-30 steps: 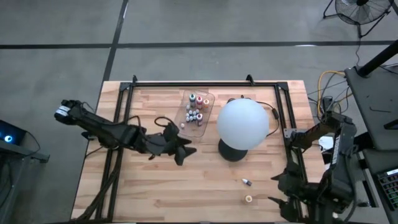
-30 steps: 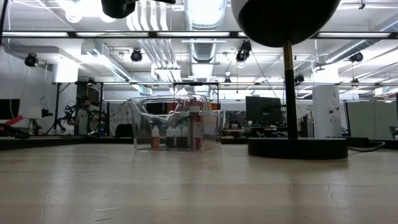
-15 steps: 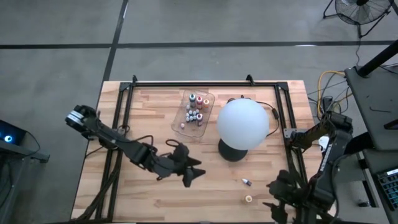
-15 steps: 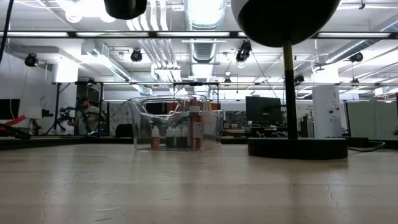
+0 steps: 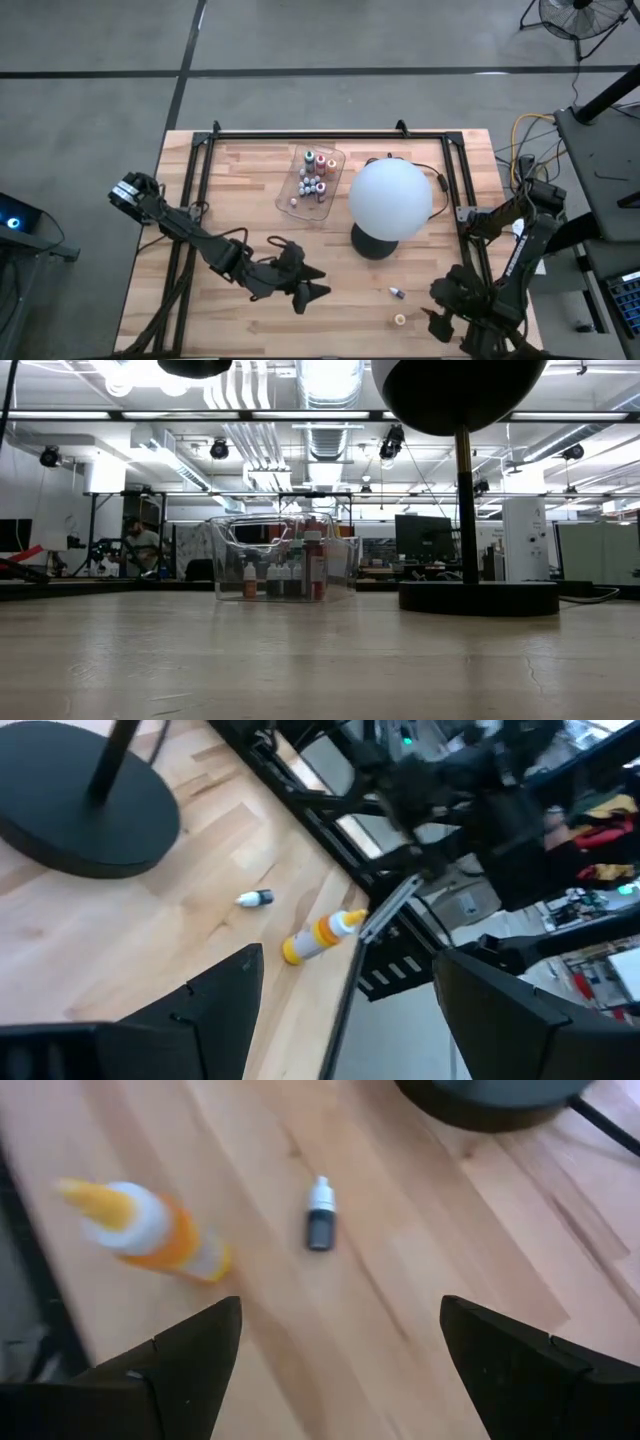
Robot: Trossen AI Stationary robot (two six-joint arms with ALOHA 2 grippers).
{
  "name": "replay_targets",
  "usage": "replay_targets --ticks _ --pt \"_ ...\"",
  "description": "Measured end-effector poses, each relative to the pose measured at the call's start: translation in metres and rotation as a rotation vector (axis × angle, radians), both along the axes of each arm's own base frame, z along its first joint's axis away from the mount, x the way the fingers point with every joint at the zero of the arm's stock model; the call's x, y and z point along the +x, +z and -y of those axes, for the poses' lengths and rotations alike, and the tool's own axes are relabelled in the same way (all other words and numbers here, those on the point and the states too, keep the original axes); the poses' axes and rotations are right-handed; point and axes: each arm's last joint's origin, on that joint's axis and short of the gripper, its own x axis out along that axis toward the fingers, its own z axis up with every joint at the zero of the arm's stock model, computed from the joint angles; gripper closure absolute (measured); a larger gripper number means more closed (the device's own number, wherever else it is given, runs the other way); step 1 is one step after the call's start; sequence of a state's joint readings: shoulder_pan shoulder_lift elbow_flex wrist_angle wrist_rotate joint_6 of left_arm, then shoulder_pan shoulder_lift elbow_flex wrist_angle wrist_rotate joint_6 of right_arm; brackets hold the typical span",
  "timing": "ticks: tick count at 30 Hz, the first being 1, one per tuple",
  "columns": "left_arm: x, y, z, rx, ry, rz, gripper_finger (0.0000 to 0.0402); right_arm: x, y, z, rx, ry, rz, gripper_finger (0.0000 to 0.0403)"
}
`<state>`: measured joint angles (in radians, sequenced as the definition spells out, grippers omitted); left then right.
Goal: Pick & Place food coloring
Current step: Put the small black food coloring bottle into the transparent bin
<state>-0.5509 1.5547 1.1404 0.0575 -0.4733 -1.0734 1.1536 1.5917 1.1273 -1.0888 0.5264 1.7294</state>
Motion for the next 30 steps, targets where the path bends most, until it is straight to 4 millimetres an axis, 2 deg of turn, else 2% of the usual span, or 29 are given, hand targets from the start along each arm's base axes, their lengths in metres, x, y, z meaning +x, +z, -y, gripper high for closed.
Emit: replay_targets --ticks 7,17,24,30 --pt "-0.001 0.004 0.005 0.044 -0.041 0.040 0.0139 0.006 -0.031 0.013 0.005 -0.016 -0.032 0.0071" --pt "-0.002 0.003 0.006 0.014 -0.037 0.034 0.0139 0.015 -0.059 0.024 0.055 -0.022 0.000 0.0074" --pt "-0.002 0.003 0.006 -0.005 -0.032 0.033 0.0139 0.024 -0.068 0.036 0.018 -0.010 -0.011 0.0073" --pt "-0.001 0.003 0.005 0.002 -0.033 0.033 0.0139 0.036 -0.072 0.032 0.042 0.056 0.016 0.0074"
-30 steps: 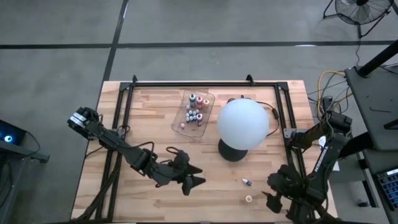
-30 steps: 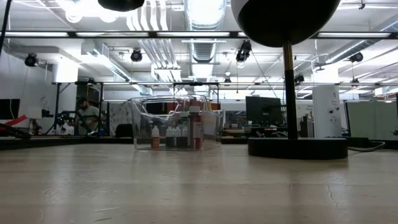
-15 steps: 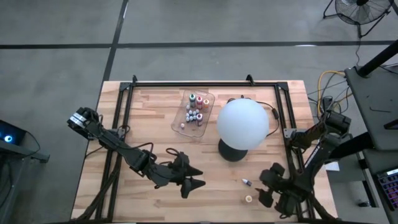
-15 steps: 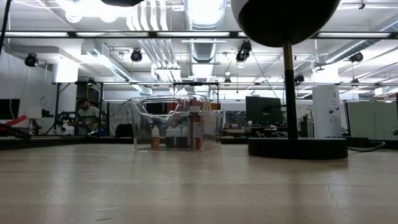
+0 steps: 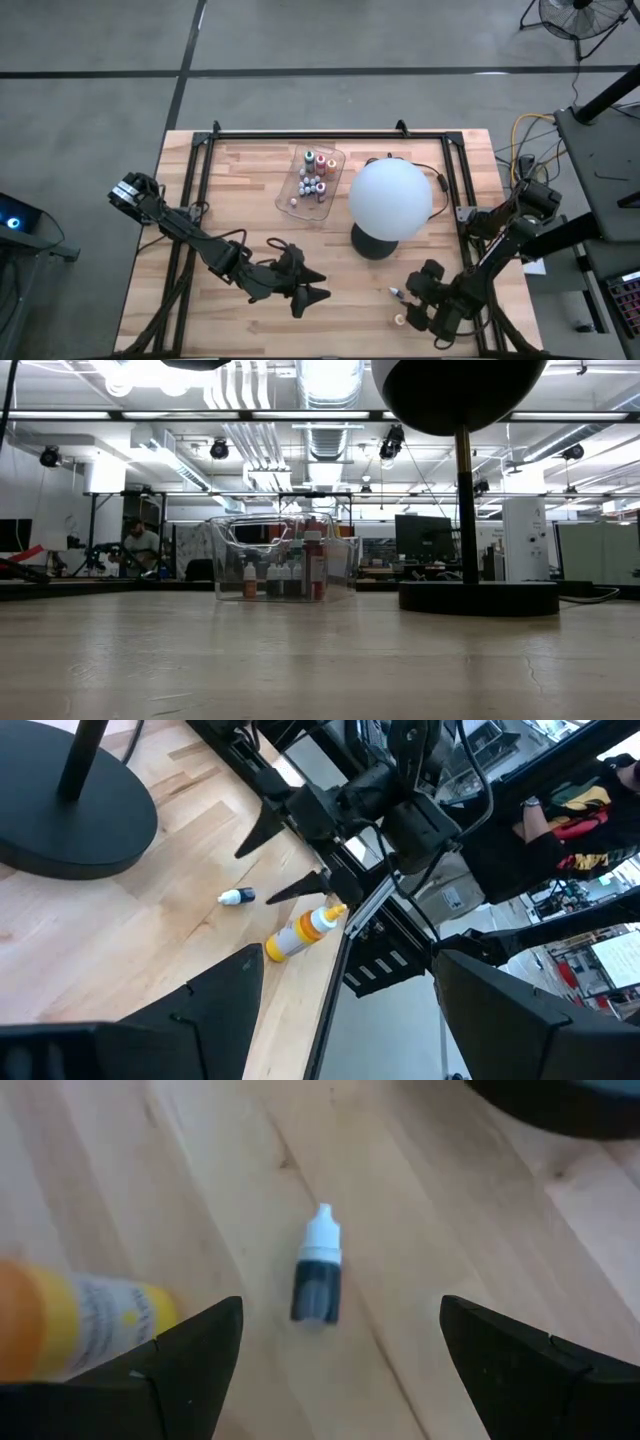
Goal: Pick & Place food coloring
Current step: Put the small black food coloring bottle into the transparent bin
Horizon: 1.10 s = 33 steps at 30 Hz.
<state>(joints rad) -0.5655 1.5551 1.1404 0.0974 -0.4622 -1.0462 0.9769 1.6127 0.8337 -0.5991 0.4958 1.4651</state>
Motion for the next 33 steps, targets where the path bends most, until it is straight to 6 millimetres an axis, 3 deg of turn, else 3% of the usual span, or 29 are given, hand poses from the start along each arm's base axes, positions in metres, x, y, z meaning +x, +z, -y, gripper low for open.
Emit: replay_targets --ticks 11,23,33 --pt "0.000 0.000 0.000 -0.002 0.000 0.000 0.0139 0.006 -0.028 -0.003 -0.082 -0.003 -0.043 0.0074" --pt "0.000 0.001 0.000 -0.004 0.002 0.005 0.0139 0.011 -0.032 -0.001 -0.094 -0.001 -0.056 0.0081" --pt "0.000 0.001 0.000 -0.007 0.004 0.005 0.0139 0.011 -0.033 -0.001 -0.095 -0.006 -0.051 0.0150"
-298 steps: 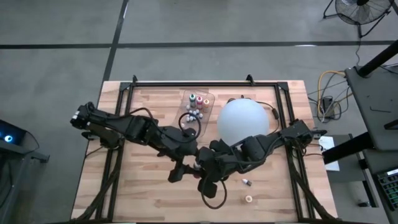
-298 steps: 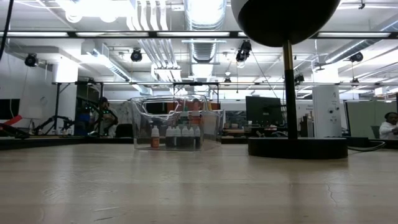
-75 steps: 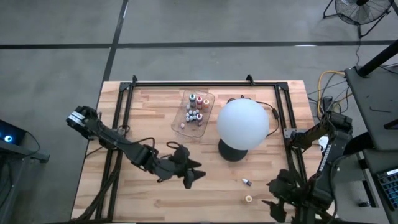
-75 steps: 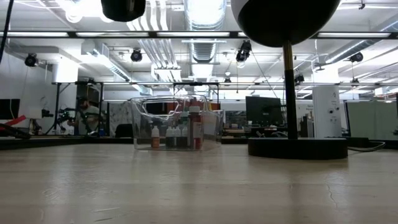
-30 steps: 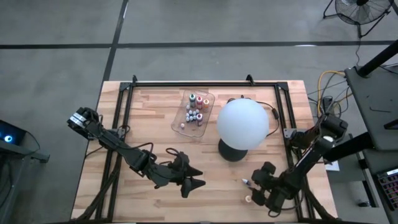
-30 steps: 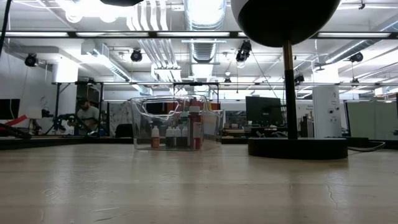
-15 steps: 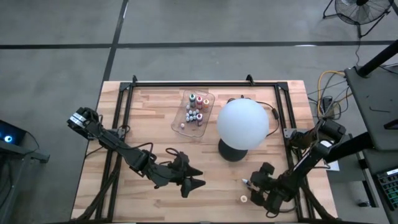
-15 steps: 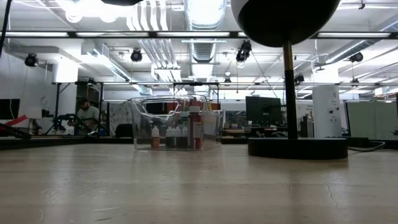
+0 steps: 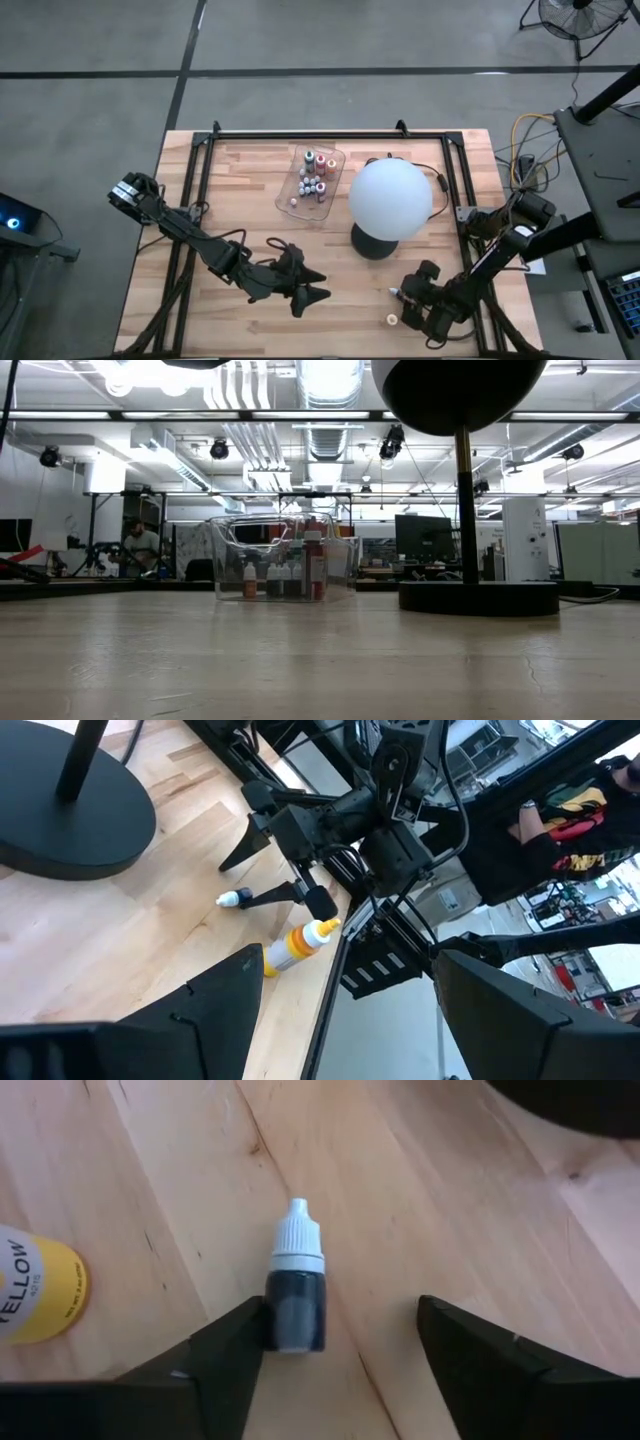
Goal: Pick & Place food coloring
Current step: Put the small black food coloring bottle into the transparent bin
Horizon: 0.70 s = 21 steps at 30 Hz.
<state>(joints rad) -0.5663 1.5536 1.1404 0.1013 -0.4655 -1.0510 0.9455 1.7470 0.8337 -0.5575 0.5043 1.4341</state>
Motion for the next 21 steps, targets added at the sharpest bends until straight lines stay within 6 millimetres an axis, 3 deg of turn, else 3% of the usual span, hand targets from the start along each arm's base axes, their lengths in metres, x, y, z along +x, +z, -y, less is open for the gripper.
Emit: replay_targets --ticks 9,15,21 --pt "0.000 0.000 0.000 -0.067 0.001 -0.009 0.0139 0.000 0.002 -0.001 0.027 -0.023 0.009 0.0267" --pt "0.000 0.000 0.000 0.004 -0.019 -0.001 0.0139 -0.002 0.018 -0.010 0.115 0.006 0.000 0.0355" --pt "-0.001 0.002 0.000 0.093 -0.046 0.013 0.0139 -0.006 0.048 -0.012 0.095 0.021 0.001 0.0352"
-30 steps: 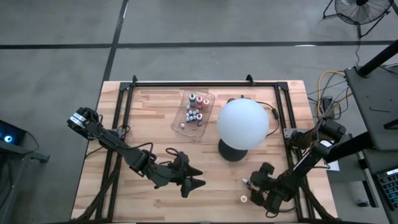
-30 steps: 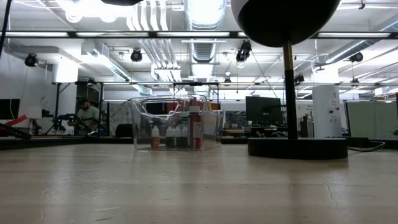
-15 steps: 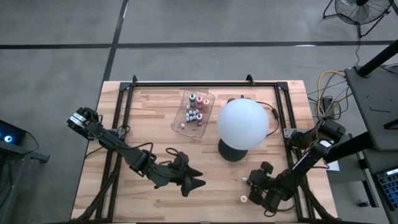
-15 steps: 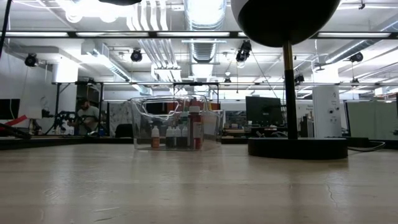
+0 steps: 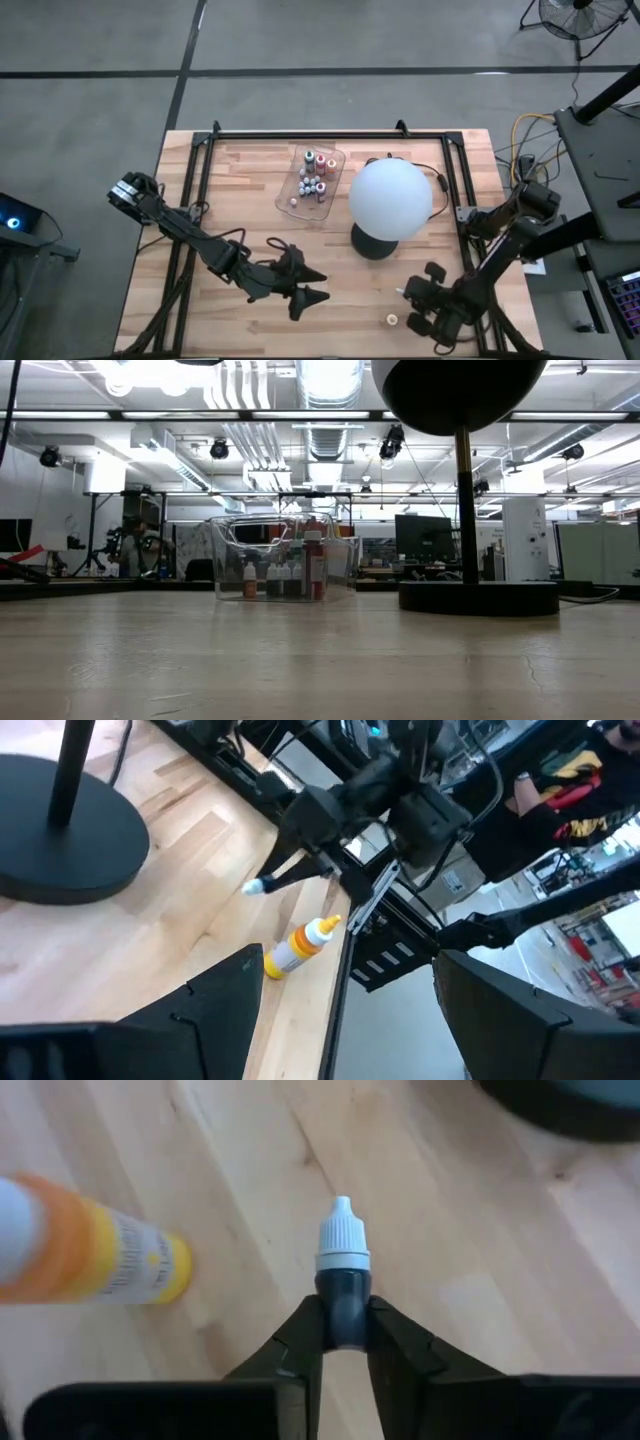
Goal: Pick & Place food coloring
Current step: Put the small black food coloring bottle into the transparent bin
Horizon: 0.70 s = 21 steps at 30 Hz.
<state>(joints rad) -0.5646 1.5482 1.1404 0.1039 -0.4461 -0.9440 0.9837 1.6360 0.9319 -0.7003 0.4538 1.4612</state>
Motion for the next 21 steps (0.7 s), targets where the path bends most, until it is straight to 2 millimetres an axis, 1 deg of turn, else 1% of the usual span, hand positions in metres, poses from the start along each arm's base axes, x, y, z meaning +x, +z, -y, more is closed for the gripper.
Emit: replay_targets --ticks 4,8,13,16,21 --pt "-0.002 0.006 -0.003 0.027 -0.006 0.019 0.0139 0.000 0.028 -0.004 -0.018 0.008 -0.005 0.0344" --pt "-0.005 0.020 -0.005 0.071 -0.029 0.059 0.0139 0.004 0.061 -0.010 -0.020 0.011 0.009 0.0347" --pt "-0.012 0.055 -0.008 0.191 -0.096 0.089 0.0144 0.012 0.109 -0.022 0.015 0.045 0.081 0.0348" --pt "-0.016 0.077 -0.010 0.274 -0.135 0.036 0.0148 0.017 0.135 -0.026 0.031 0.050 0.176 0.0348" --pt "-0.029 0.119 -0.019 0.365 -0.164 -0.049 0.0150 0.026 0.174 -0.024 0.034 0.003 0.332 0.0348"
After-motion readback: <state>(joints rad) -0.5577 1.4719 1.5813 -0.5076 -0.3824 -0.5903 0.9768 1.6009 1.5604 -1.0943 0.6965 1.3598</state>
